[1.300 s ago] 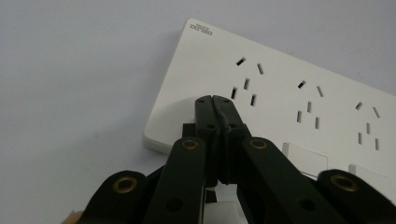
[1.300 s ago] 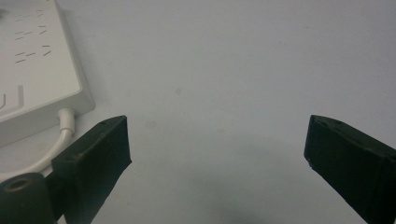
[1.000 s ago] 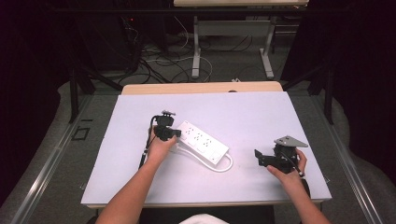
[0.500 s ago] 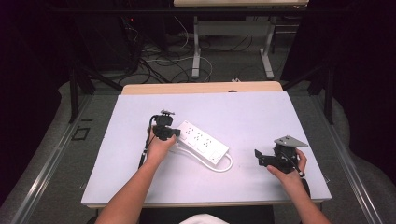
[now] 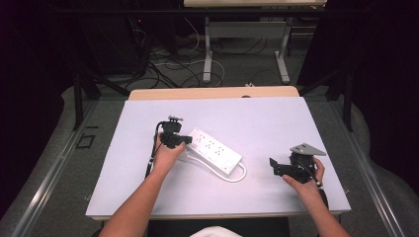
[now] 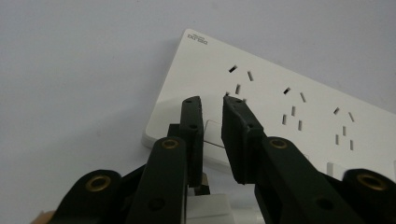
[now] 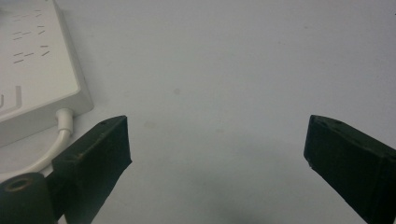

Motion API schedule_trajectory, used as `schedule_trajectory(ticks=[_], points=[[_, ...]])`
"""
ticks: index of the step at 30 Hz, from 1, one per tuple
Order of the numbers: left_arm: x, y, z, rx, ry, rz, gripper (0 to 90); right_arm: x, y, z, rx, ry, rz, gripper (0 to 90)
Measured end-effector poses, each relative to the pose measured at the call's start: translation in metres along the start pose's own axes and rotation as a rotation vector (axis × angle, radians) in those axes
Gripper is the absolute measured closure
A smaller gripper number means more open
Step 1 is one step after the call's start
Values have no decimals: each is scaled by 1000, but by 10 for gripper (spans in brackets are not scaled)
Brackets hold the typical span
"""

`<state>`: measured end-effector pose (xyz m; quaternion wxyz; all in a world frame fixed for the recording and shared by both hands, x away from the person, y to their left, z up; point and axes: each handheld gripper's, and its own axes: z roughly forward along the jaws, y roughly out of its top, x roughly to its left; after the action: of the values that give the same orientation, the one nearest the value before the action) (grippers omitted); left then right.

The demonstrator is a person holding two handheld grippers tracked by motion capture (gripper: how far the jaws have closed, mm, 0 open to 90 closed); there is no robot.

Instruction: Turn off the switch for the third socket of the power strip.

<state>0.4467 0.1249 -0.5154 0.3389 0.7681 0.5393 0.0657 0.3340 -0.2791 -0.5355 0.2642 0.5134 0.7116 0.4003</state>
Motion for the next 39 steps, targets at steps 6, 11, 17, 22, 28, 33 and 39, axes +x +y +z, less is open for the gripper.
schedule_trajectory(ticks=[6,11,17,22,28,33,39], points=[[4,1,-3,-20,-14,-17,690,-1,0,-1,1,0,2,66],[3,0,-6,-37,-7,-18,626,0,1,-1,-1,-2,2,65],[2,0,-11,-55,-5,-9,576,0,0,0,-2,-3,0,66],[1,-1,-16,-66,-1,-9,526,-1,0,0,-2,-2,-6,66],[0,-2,-20,-71,3,9,463,0,0,0,0,-2,1,65],[-2,-3,-22,-78,6,19,421,0,0,0,3,-3,-2,66],[-4,-4,-28,-101,12,38,379,0,0,0,2,-3,-1,66]])
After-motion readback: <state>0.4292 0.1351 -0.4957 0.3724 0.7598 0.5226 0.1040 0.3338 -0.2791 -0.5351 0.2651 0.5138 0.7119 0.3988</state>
